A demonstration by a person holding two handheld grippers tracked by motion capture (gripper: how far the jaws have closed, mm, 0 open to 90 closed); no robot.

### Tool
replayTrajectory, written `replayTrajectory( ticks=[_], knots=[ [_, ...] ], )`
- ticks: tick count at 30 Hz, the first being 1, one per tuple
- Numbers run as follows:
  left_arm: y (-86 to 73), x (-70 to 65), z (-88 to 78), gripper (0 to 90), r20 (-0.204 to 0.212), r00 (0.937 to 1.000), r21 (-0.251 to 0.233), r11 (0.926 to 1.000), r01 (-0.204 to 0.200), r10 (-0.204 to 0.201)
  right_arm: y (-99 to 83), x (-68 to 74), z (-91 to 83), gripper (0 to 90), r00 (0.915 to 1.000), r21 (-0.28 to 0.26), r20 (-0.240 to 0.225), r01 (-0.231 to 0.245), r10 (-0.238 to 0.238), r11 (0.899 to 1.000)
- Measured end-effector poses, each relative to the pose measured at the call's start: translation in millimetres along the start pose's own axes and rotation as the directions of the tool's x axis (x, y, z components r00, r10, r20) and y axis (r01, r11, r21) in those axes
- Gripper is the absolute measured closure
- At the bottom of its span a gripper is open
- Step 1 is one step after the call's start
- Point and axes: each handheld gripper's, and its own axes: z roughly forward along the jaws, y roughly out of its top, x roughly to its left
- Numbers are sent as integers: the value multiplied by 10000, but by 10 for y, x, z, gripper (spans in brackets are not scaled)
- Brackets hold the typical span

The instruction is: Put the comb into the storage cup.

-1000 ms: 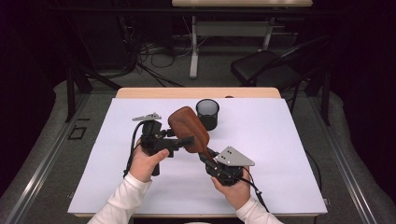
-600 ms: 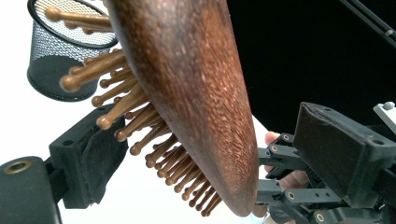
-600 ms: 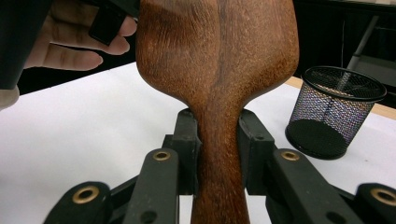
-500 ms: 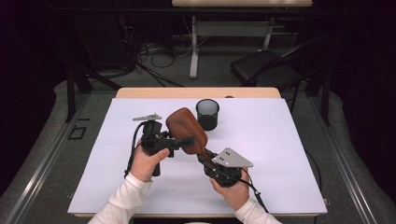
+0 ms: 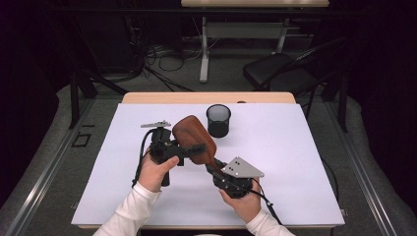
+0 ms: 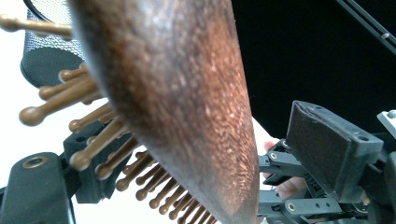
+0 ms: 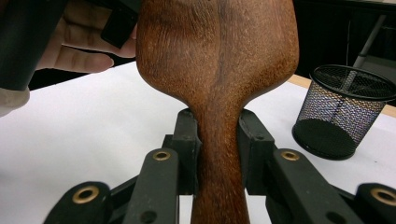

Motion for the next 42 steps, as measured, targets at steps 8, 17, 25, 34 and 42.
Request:
replayTrajectory(
  ticks=[8, 17, 25, 34, 42],
  knots=[
    [-11, 33, 14, 185, 185, 9995, 31, 9997, 243, -243, -6, 11, 5, 718, 10000, 5, -22, -5, 5, 10000],
    [-23, 37, 18, 294, -2, 10000, 130, 9999, 94, -94, -16, 9, 8, 718, 10000, 16, -57, -1, 1, 10000],
    [-25, 55, 2, 354, 203, 9996, -28, 9998, 194, -193, -13, 10, 1, 718, 10000, -75, -76, 2, -3, 10000],
    [-36, 76, 0, 370, 280, 9985, -67, 9989, 464, -462, -24, 18, 9, 718, 10000, -51, -75, 26, -27, 10000],
    [-53, 124, -24, 404, 531, 9910, -121, 9923, 1236, -1228, -44, 27, 25, 718, 9999, 14, -122, 11, -11, 10000]
  ],
)
